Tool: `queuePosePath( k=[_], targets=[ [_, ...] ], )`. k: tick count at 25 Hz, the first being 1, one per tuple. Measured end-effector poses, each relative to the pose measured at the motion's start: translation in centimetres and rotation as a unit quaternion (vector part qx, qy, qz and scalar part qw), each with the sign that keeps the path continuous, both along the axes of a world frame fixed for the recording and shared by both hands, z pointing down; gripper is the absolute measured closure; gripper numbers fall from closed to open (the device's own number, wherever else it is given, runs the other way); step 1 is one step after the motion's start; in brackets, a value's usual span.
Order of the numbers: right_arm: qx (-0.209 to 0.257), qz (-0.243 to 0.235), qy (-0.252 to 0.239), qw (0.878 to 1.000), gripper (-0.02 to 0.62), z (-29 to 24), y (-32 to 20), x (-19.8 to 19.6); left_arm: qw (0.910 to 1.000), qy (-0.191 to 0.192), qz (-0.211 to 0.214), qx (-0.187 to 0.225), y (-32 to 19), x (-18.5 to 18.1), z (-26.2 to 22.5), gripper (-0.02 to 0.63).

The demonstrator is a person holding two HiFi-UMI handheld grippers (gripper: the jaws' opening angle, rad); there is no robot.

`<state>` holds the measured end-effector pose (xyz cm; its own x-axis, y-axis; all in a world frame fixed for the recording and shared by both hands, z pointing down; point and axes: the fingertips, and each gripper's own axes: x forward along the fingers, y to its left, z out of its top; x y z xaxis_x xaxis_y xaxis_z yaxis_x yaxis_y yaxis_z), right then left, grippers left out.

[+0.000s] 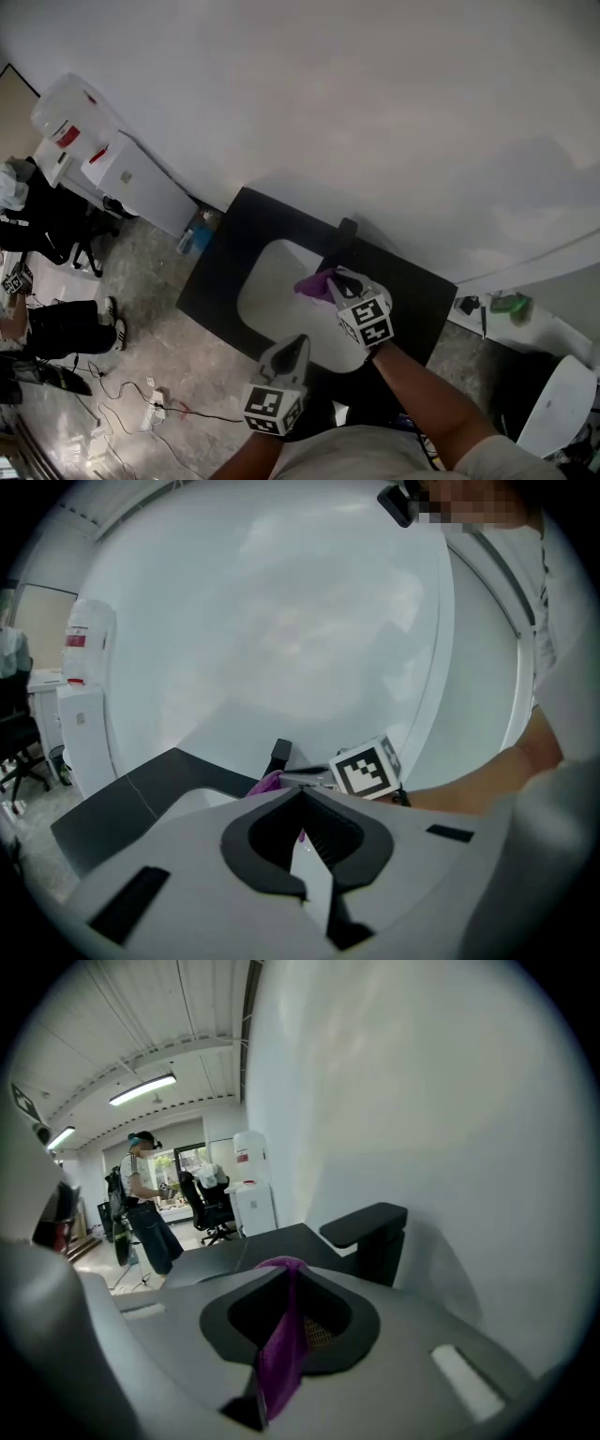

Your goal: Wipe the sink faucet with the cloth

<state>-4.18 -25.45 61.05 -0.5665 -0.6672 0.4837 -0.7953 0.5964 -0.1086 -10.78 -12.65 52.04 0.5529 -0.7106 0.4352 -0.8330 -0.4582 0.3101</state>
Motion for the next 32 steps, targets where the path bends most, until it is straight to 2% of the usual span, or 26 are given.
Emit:
queuePosePath(
  k=[3,5,8,12,14,16,18,21,26,29,32],
  targets=[
    [-0.011,0.057,0.0,0.998,0.565,1.7,-4.4,2.2,1.0,-0.006,0.006,-0.005,0.4,0.3,0.3,0.6],
    [-0.012,0.072,-0.003,0.997,0.562,1.9,-6.4,2.4,0.9999,-0.006,0.003,-0.011,0.5,0.4,0.4,0.6],
    [0.001,0.041,0.011,0.999,0.565,2.0,-5.2,0.2,0.9999,-0.007,0.003,-0.014,0.8,0.5,0.7,0.6],
    [-0.025,-0.019,0.005,0.999,0.565,3.3,0.4,-2.4,0.9997,-0.008,0.008,-0.02,1.3,0.5,1.1,0.6],
    [-0.009,-0.008,-0.003,1.0,0.565,2.5,-0.2,-1.6,0.9997,-0.007,0.01,-0.021,1.2,0.4,1.0,0.6],
    [0.006,0.033,-0.012,0.999,0.565,1.1,-3.4,0.5,0.9997,-0.009,0.015,-0.014,1.2,0.5,0.6,0.6],
    [0.0,0.054,-0.007,0.999,0.562,0.7,-6.1,1.7,0.9998,-0.01,0.016,-0.009,1.2,0.4,0.3,0.6],
    [-0.004,0.037,0.011,0.999,0.563,1.7,-6.0,0.7,0.9998,-0.01,0.013,-0.013,1.3,0.1,0.3,0.6],
    [-0.019,-0.004,0.006,1.0,0.565,3.0,-0.1,-1.7,0.9997,-0.002,0.016,-0.015,1.2,0.4,0.6,0.6],
    [0.035,0.032,-0.018,0.999,0.565,-1.3,-0.5,0.7,0.9998,0.002,0.019,-0.01,0.9,0.7,0.5,0.6],
    [0.102,0.081,-0.02,0.991,0.565,-7.3,-5.6,4.6,0.9998,0.001,0.019,-0.006,0.6,0.7,0.4,0.6]
  ],
)
